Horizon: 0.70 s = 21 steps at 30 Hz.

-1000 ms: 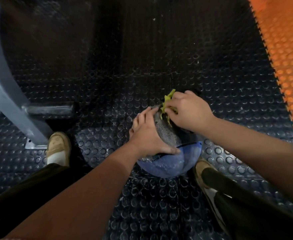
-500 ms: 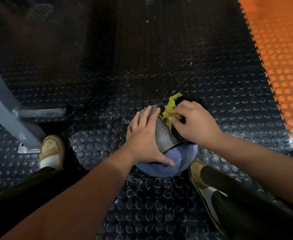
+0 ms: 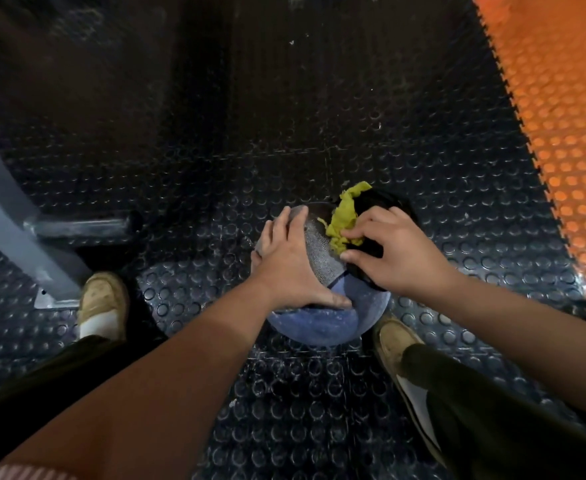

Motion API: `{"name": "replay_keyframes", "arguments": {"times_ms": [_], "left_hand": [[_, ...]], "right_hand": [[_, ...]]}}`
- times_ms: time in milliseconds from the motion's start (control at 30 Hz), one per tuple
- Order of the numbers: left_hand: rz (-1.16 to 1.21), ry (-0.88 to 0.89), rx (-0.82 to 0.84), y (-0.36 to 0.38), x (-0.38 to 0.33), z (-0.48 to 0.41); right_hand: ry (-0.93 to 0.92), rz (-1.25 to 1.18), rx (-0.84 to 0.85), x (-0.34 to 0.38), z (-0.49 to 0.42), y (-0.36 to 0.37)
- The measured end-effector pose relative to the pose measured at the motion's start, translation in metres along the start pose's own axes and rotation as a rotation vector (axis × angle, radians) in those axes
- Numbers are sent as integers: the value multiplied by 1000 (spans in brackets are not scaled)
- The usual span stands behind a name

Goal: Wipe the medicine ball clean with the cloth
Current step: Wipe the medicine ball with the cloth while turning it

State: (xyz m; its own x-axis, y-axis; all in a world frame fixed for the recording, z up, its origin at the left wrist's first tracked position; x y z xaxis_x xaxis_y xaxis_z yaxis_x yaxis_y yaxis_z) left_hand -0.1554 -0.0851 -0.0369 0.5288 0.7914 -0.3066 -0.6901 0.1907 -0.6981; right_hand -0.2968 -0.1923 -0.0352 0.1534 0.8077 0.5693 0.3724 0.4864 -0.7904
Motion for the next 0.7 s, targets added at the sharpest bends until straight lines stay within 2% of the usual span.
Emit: {"name": "replay_keyframes", "arguments": {"times_ms": [267, 367, 567, 700], "left_hand": [[40, -8, -50, 1, 7, -2], [99, -2, -14, -4, 10, -4], [62, 4, -41, -1, 5, -2], [71, -15, -84, 5, 7, 3]], "right_hand": [[-30, 81, -51, -11, -51, 11], [-90, 44, -120, 4, -24, 9], [-241, 109, -72, 7, 18, 9], [-166, 98, -73, 2, -14, 7]]}}
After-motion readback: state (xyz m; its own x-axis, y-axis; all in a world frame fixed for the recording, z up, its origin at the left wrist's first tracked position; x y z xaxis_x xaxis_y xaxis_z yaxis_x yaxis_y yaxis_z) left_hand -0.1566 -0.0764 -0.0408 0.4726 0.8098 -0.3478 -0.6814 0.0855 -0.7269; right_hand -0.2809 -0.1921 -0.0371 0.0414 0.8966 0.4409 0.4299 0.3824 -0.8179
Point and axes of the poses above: each hand's wrist, its own z-axis away from the middle knuckle, its own y-axis out of the palm, x = y × z, the point moved 1 cm from there along -z, towards the middle knuckle, and after that the axes turned 15 degrees about -y, right-handed, at the moved point
